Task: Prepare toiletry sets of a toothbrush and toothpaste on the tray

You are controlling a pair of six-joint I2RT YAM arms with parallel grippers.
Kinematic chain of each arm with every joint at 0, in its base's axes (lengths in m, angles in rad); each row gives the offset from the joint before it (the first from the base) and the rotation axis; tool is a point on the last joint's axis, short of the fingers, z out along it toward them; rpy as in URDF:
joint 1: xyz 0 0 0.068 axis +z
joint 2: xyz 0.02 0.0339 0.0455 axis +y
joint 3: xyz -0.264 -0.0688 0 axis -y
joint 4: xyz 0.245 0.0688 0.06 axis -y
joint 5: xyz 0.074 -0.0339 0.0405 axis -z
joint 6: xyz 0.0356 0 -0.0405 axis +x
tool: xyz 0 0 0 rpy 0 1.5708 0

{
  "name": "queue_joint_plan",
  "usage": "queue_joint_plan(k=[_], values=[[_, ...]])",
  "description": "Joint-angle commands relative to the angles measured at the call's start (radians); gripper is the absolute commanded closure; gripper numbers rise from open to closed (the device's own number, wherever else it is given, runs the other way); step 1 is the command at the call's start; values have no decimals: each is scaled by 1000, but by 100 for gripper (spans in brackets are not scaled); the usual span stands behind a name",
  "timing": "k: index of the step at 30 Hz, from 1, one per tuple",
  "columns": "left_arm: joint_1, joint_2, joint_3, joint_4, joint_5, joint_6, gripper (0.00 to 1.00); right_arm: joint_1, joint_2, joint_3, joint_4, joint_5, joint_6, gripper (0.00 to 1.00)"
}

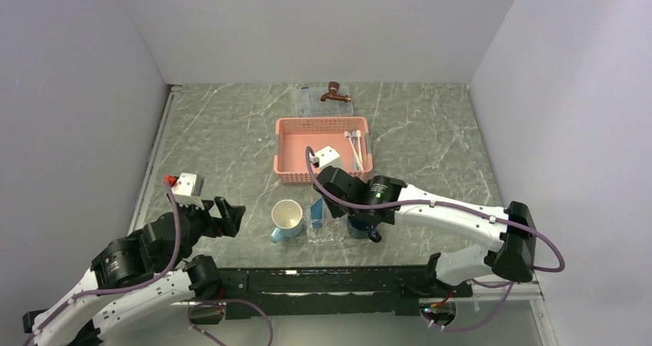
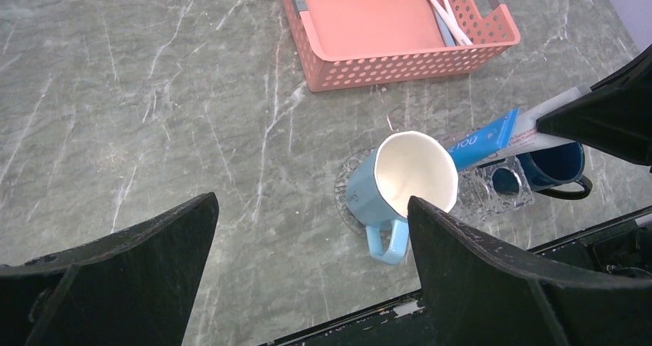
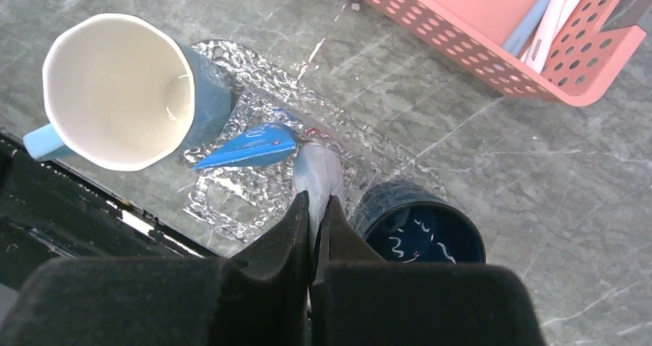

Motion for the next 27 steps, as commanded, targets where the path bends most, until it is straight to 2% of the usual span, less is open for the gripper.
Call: queue_joint_plan(k=[1, 27], values=[[-4, 4, 0, 22, -22, 4, 1, 7, 8, -1, 29, 48, 18, 100], [-5, 23, 1, 22, -22, 10, 1, 7, 44, -54, 71, 40, 47, 100]])
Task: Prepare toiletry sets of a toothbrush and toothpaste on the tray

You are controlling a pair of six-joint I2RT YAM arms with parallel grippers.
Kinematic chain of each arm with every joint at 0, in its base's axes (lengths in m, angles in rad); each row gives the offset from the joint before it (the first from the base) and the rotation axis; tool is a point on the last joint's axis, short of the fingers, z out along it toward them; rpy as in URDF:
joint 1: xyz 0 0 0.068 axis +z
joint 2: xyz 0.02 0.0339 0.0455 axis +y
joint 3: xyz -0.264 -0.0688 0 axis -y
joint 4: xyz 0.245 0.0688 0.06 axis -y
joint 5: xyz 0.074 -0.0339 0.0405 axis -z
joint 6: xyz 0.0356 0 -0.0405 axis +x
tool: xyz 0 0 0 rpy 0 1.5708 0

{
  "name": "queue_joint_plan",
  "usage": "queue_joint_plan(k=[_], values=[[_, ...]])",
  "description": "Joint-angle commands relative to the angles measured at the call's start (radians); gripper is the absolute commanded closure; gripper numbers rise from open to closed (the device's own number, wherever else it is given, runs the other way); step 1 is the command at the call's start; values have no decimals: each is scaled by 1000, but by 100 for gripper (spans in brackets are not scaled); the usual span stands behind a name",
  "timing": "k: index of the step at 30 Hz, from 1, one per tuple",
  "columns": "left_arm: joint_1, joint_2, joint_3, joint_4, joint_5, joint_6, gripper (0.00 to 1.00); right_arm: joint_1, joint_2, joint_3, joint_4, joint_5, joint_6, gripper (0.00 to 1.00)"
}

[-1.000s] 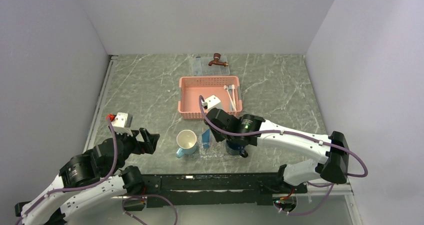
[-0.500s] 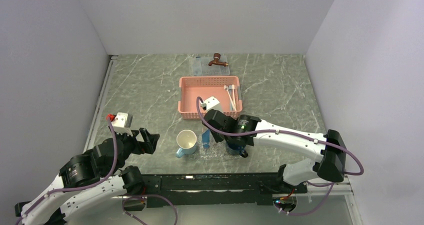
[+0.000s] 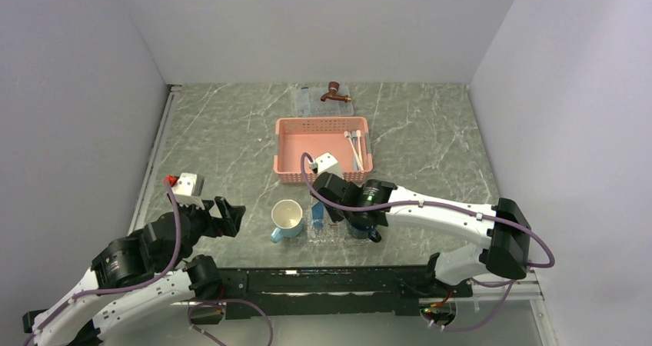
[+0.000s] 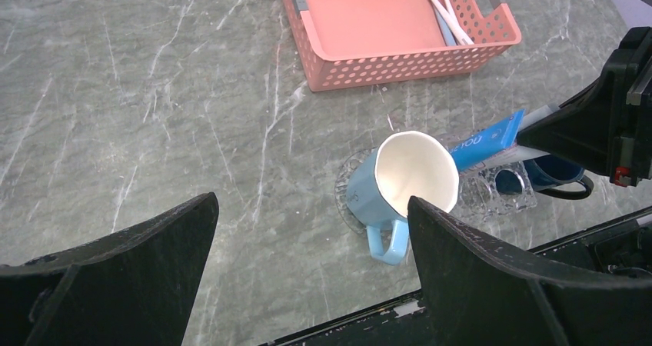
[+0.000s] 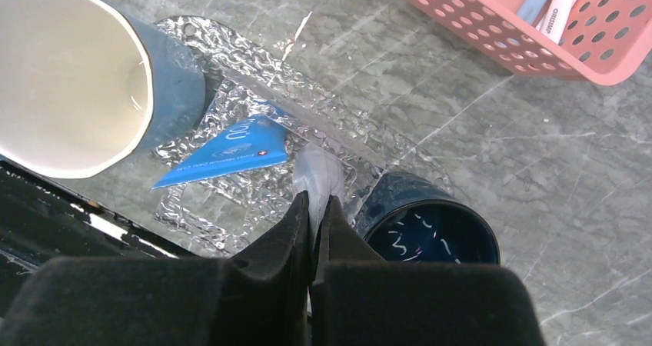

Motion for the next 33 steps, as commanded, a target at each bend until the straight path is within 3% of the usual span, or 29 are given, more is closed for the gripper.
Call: queue_joint_plan(k=[1, 8, 16, 23, 33], values=[[-5, 22, 2, 22, -20, 7, 1, 5, 3, 1, 47, 25, 18, 100], [-5, 21, 1, 22, -24, 10, 1, 5, 12, 2, 47, 26, 16, 97], [-5, 26, 1, 22, -25, 10, 1, 6, 9, 20, 33, 39, 14, 76], [-5, 27, 2, 22, -27, 11, 1, 6, -9, 59, 2, 57, 19, 67], [-5, 51, 6, 16, -20, 13, 1, 4, -55, 164, -52, 81, 20, 63]])
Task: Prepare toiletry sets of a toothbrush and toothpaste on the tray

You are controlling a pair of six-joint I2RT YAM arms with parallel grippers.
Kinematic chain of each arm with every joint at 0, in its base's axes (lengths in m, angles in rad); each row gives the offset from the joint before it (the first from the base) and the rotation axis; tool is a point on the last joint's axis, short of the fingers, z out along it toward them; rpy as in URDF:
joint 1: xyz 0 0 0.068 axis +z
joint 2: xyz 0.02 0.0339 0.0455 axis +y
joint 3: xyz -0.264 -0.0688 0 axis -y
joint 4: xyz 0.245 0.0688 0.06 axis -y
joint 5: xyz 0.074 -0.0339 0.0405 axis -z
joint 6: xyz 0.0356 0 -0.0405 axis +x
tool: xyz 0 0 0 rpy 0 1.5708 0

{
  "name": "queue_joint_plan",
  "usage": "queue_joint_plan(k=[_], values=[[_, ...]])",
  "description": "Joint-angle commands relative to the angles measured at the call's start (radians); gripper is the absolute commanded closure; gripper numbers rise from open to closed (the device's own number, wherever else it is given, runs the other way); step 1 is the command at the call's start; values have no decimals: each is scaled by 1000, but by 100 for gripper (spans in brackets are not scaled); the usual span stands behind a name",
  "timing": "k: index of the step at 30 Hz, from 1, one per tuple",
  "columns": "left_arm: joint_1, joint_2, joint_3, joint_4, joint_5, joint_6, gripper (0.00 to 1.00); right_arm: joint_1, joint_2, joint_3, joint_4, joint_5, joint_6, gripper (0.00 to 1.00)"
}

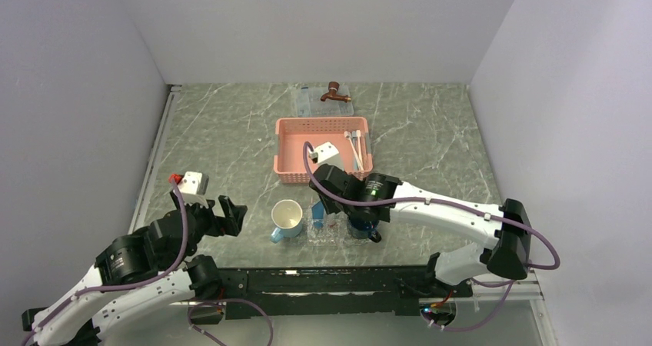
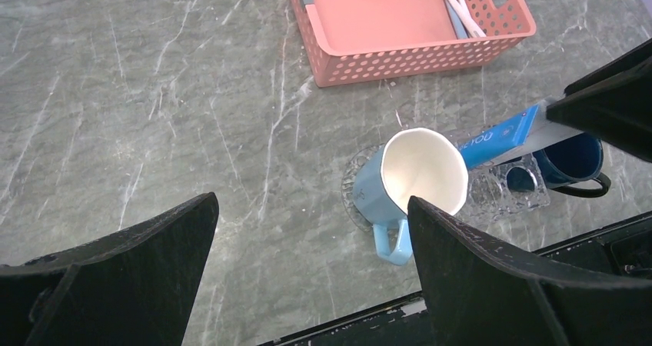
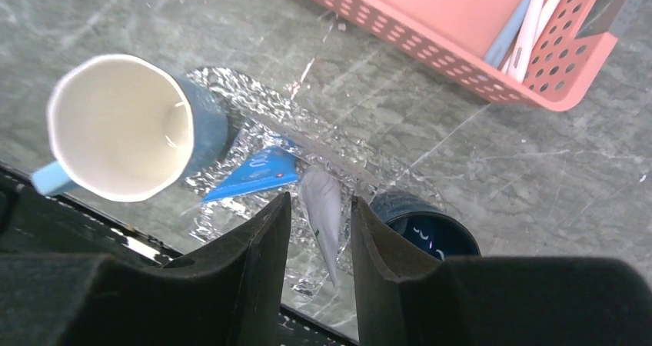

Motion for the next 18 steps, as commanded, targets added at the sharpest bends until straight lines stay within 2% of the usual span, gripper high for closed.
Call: queue_joint_plan(k=[1, 10, 18], values=[[-5, 23, 7, 15, -13, 7, 1, 3, -61, 92, -21, 42, 0, 63], [-5, 27, 10, 6, -17, -7, 1, -63, -20, 234, -72, 53, -89, 60], [-5, 33, 10, -2, -17, 4, 1, -259, 44, 281, -37, -104, -160, 60]])
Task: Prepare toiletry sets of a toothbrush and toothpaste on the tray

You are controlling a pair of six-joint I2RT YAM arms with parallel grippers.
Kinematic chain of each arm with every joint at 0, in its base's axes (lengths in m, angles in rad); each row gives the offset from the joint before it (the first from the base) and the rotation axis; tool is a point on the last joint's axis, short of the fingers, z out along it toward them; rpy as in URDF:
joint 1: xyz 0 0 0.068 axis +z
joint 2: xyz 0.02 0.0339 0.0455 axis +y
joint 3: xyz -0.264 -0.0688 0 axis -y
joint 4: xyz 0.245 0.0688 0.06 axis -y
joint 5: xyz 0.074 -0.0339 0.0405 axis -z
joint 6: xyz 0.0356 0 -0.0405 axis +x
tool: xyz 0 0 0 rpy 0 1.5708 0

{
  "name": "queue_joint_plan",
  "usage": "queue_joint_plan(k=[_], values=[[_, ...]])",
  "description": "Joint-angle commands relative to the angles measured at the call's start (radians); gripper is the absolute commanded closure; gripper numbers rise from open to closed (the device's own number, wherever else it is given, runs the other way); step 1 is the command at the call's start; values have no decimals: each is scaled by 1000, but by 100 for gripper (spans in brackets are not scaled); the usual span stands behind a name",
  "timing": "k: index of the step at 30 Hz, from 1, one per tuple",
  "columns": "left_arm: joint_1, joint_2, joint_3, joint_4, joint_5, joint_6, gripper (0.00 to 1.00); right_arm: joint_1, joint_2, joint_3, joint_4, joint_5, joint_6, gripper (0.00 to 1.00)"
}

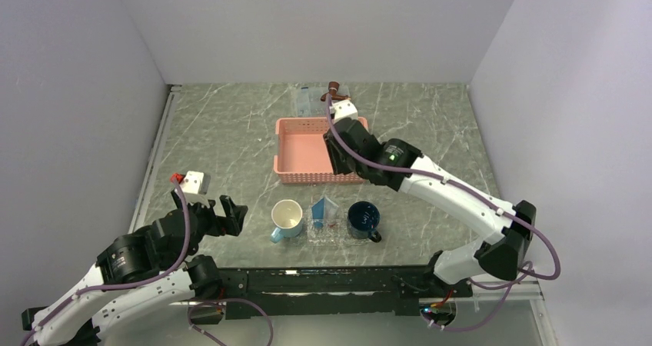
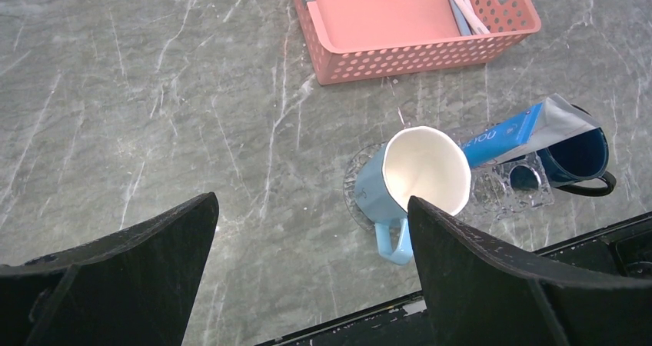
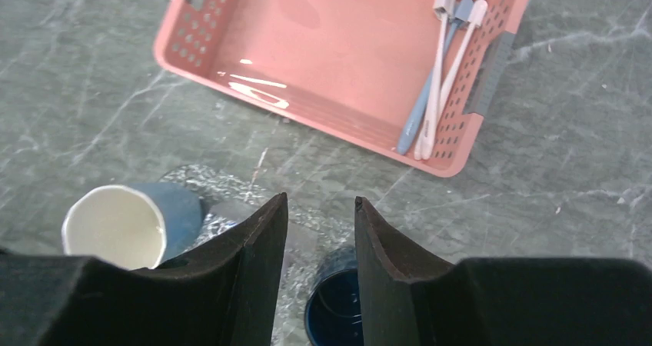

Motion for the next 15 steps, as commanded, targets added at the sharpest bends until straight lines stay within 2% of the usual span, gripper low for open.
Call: queue_joint_plan(k=[1, 8, 15], values=[[-5, 19, 10, -7, -18, 3, 1, -84, 50, 42, 23, -81, -61, 60], [-5, 31, 13, -20, -30, 3, 1, -209, 173, 53, 62, -150, -84, 60], [-5, 40, 14, -28, -38, -1, 1, -279, 336, 93, 96, -162, -103, 61]])
